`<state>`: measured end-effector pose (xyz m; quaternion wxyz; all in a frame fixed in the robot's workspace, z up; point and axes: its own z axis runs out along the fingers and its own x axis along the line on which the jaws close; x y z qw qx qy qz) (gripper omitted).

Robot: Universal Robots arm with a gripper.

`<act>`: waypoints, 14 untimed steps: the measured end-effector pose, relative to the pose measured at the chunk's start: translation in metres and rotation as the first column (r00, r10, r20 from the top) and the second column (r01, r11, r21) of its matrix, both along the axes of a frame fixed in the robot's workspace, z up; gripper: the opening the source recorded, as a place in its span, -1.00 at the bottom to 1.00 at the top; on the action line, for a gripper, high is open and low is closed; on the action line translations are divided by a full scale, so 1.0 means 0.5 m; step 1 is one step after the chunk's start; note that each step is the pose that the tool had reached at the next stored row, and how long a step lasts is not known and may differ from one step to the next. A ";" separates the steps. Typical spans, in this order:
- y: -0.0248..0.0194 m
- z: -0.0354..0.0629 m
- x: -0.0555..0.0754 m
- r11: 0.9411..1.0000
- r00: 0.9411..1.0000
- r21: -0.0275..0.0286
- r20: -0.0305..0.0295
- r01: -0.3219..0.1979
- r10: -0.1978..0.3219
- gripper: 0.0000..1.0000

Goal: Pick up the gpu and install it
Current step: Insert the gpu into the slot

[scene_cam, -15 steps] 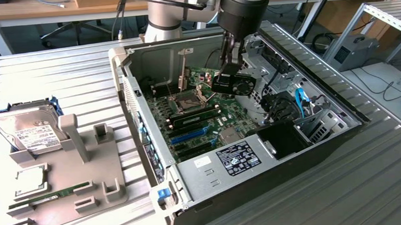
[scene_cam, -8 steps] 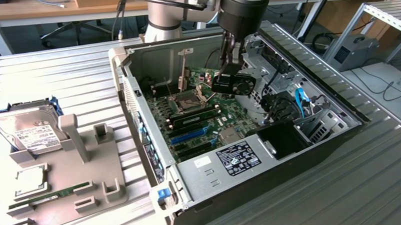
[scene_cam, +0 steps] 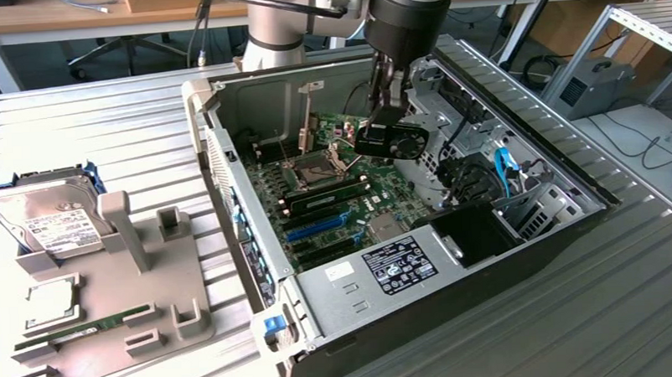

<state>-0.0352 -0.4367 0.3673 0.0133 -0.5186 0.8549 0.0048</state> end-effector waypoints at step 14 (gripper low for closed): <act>0.0000 0.000 0.000 1.000 1.000 0.000 0.000 -0.021 0.021 -0.48</act>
